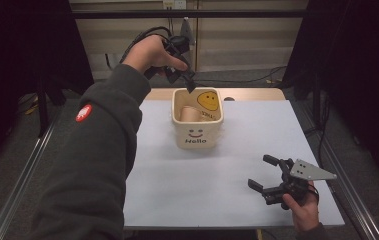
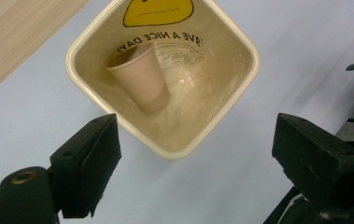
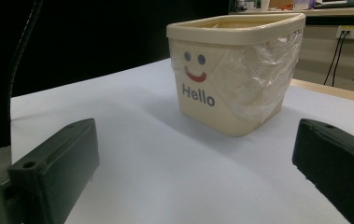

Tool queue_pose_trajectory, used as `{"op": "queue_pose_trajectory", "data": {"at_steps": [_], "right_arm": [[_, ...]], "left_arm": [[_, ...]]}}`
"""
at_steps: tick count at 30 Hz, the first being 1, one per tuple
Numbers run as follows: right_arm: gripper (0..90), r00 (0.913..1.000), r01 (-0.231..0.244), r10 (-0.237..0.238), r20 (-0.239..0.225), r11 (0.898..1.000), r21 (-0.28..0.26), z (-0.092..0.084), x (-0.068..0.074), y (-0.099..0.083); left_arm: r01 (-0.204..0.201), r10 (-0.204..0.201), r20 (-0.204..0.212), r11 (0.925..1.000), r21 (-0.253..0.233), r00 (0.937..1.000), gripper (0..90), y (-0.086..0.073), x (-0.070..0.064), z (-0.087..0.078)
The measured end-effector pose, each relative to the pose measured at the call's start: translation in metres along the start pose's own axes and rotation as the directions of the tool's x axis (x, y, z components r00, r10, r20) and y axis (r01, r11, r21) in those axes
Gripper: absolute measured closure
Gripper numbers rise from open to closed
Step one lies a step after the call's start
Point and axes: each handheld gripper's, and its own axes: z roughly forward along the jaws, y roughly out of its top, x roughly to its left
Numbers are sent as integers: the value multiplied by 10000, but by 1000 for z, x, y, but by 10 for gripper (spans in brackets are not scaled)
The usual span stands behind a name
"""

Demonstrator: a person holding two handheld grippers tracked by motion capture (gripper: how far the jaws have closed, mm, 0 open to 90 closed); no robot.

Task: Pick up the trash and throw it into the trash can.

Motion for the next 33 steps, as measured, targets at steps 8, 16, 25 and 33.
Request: {"op": "queue_pose_trajectory", "data": {"at_steps": [8, 16, 25, 33], "right_arm": [[2, 10000, 2, -2, -93, 10000, -35, 1, 0, 0], [2, 10000, 23, -24, -59, 10000, -50, 0, -1, 0], [2, 9999, 61, -60, -162, 10000, 66, 0, -1, 0], [2, 9999, 72, -73, -105, 10000, -41, 1, -1, 0]], "left_arm": [[-18, 14, -255, 9999, -141, 9997, 149, 0, -5, -29], [-45, 34, -273, 9991, -432, 9996, 143, -1, -15, -56], [9, -28, -345, 9984, -558, 9994, 134, -9, -11, -55], [5, -35, -389, 9972, -753, 9992, 130, -19, -8, -57]]}}
